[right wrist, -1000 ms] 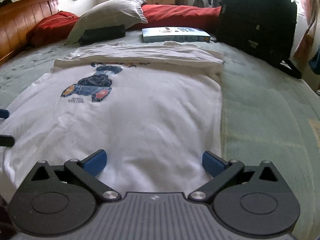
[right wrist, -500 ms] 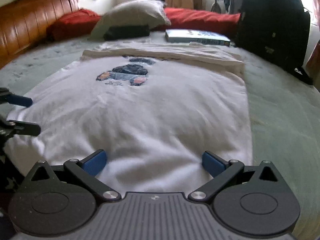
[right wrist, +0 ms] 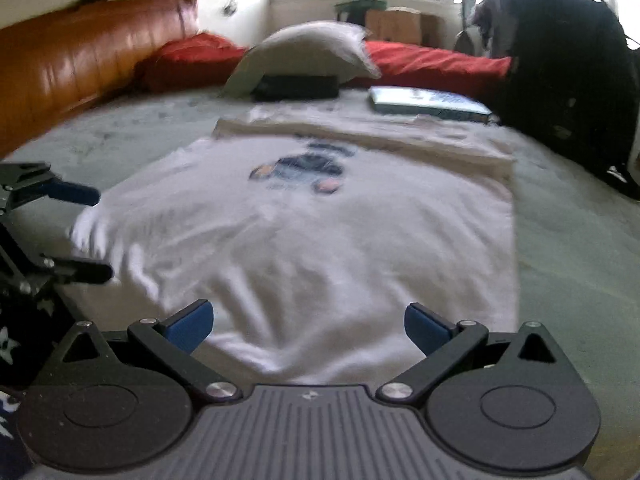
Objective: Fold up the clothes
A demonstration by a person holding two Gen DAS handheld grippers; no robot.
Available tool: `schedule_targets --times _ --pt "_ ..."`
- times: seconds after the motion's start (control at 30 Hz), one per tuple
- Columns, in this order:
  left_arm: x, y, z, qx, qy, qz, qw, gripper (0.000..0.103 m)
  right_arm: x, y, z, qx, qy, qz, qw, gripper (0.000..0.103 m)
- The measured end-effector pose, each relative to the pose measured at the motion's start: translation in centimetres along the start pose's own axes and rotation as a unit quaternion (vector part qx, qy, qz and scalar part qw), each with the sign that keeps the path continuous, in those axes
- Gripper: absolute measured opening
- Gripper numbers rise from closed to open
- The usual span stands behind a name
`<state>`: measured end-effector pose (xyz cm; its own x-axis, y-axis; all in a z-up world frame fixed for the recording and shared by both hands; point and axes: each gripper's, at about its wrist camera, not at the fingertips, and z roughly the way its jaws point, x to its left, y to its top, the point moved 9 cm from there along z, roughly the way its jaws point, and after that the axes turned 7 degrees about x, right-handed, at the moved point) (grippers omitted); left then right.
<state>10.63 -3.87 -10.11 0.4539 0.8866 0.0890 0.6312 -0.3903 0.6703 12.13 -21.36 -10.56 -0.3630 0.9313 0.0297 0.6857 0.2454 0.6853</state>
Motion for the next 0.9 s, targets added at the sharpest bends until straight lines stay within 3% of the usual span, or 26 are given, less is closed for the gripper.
schedule_targets --times 0.13,0.27,0.6,0.7,0.77,0.9 --pt "0.3 -2.3 1.0 0.038 -0.023 -0.050 0.9978 0.102 0.3 -1.3 1.2 0.022 -0.005 -0.003 1.000 0.103" --pt "1.2 -2.8 0.0 0.032 -0.018 -0.057 0.9977 0.102 0.0 -1.8 0.9 0.020 -0.005 -0.001 1.000 0.103" --pt "0.5 0.6 -0.1 -0.004 -0.001 -0.028 0.9996 0.102 -0.4 -2.3 0.8 0.022 -0.013 -0.003 1.000 0.103" --pt "0.8 0.5 1.1 0.011 -0.005 -0.054 0.9985 0.102 -0.4 -2.3 0.8 0.021 -0.015 -0.004 1.000 0.103" --pt "1.2 -0.5 2.1 0.042 0.000 -0.080 0.9959 0.102 -0.3 -2.3 0.6 0.021 -0.016 -0.004 1.000 0.103" --pt "1.2 -0.9 1.1 0.032 0.009 -0.090 0.9954 0.102 -0.5 -1.3 -0.3 0.010 -0.010 0.000 1.000 0.103"
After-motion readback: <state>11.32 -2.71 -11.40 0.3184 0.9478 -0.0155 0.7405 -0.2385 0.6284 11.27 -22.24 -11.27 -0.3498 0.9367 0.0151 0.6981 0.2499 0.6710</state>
